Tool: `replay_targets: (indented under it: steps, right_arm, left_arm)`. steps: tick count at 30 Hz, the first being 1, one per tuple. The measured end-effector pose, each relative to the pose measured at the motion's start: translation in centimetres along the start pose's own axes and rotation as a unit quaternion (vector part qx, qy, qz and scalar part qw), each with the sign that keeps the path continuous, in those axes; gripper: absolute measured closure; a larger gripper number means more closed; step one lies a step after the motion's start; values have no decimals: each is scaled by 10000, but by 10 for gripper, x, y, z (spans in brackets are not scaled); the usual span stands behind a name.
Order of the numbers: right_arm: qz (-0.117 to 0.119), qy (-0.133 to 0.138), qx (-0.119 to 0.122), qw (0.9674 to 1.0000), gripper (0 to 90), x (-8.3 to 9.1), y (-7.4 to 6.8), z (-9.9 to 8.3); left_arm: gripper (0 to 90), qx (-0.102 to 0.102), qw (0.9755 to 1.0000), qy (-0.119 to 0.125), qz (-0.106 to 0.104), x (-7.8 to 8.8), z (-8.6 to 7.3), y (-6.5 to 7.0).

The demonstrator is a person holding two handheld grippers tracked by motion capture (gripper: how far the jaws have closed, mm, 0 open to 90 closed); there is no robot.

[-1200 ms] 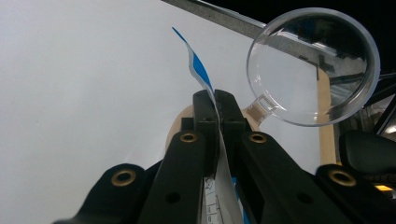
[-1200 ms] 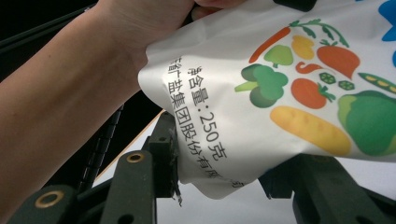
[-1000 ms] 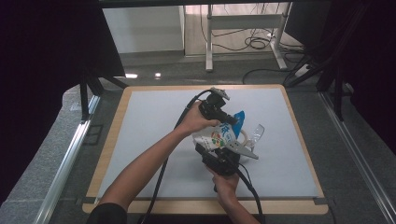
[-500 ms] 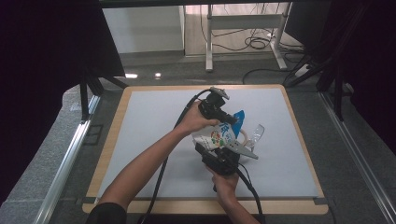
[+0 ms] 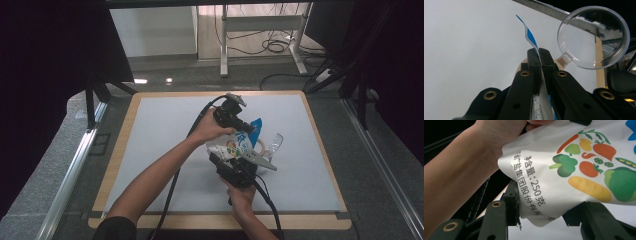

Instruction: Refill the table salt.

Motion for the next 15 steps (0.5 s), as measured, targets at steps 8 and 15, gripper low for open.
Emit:
replay_targets:
  steps: [8, 15]
  right_arm:
    - [12, -4, 33, 10000, 566, -1, -1, -1]
    - [21, -20, 16, 10000, 566, -2, -2, -2]
  left_arm:
    - [896, 4, 10000, 1, 16, 1, -1, 0]
    - [896, 17, 10000, -11, 22, 1, -3, -2]
Point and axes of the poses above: each handheld gripper's, and its own axes: x roughly backward along the jaws, z roughly out of its top, y roughly to its right, the point moved 9 cm from there along -x, roughly forward along the jaws, and after that the axes turned 10 degrees about x, right-handed, at the moved point
